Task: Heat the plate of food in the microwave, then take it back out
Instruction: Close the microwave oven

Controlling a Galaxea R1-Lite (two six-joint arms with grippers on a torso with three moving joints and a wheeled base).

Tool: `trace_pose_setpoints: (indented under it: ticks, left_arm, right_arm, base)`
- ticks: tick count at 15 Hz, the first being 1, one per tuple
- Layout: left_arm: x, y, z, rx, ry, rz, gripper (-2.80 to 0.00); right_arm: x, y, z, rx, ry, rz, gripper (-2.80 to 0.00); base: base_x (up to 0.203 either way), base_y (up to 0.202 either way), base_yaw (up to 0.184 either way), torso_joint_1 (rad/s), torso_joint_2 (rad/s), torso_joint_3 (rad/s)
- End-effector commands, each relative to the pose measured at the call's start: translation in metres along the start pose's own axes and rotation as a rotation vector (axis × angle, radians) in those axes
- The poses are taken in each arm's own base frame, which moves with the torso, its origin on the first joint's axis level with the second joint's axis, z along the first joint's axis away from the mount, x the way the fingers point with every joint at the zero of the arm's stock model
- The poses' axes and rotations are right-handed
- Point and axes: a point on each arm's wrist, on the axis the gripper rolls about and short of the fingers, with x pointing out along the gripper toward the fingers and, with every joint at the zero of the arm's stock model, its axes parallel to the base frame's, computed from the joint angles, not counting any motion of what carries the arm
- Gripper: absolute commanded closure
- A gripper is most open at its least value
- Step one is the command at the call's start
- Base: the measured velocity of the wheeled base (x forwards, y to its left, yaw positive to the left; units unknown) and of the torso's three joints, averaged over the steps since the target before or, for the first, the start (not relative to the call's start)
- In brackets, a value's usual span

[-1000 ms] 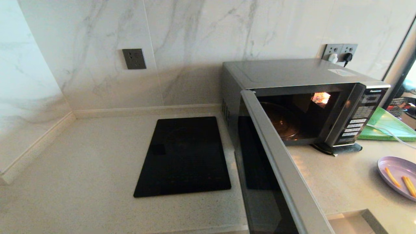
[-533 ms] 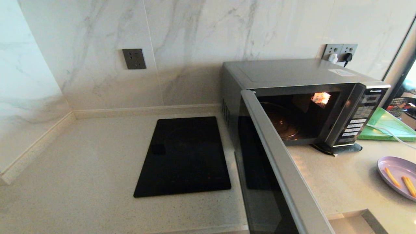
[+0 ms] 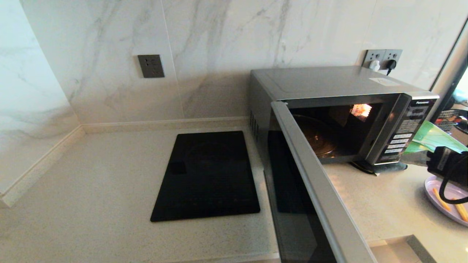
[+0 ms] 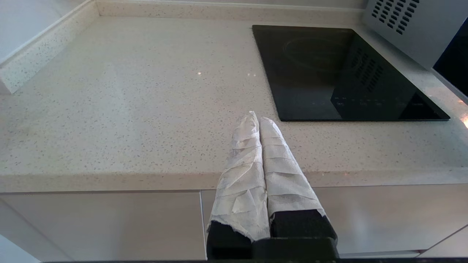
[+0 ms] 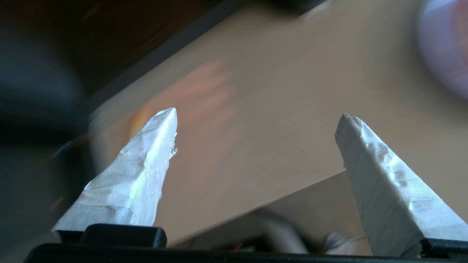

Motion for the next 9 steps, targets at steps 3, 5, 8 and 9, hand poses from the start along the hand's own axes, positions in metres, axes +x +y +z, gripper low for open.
trace_pose_setpoints:
  ticks: [3,5,8,9]
  left_arm:
    - [0.000,0.000,0.000,-0.001,0.001,0.001,0.00]
    - [0.000,0.000,0.000,-0.001,0.001,0.001,0.00]
    - [0.000,0.000,0.000,-0.001,0.001,0.001,0.00]
    - [0.000,0.000,0.000,-0.001,0.001,0.001,0.00]
  right_arm:
    - [0.008,0.029,-0.001,-0.003,0.095,0.157,-2.80]
    - [0.017,0.042,0.004,0.116,0.117,0.180,-2.80]
    - [0.038,0.059,0.007,0.217,0.172,0.183,-2.80]
    - [0.047,0.065,0.008,0.246,0.194,0.177,-2.80]
  base:
    - [0.000,0.000,0.000,0.000,0.00,0.000]
    - [0.000,0.000,0.000,0.000,0.00,0.000]
    - [0.000,0.000,0.000,0.000,0.00,0.000]
    - [0.000,0.000,0.000,0.000,0.00,0.000]
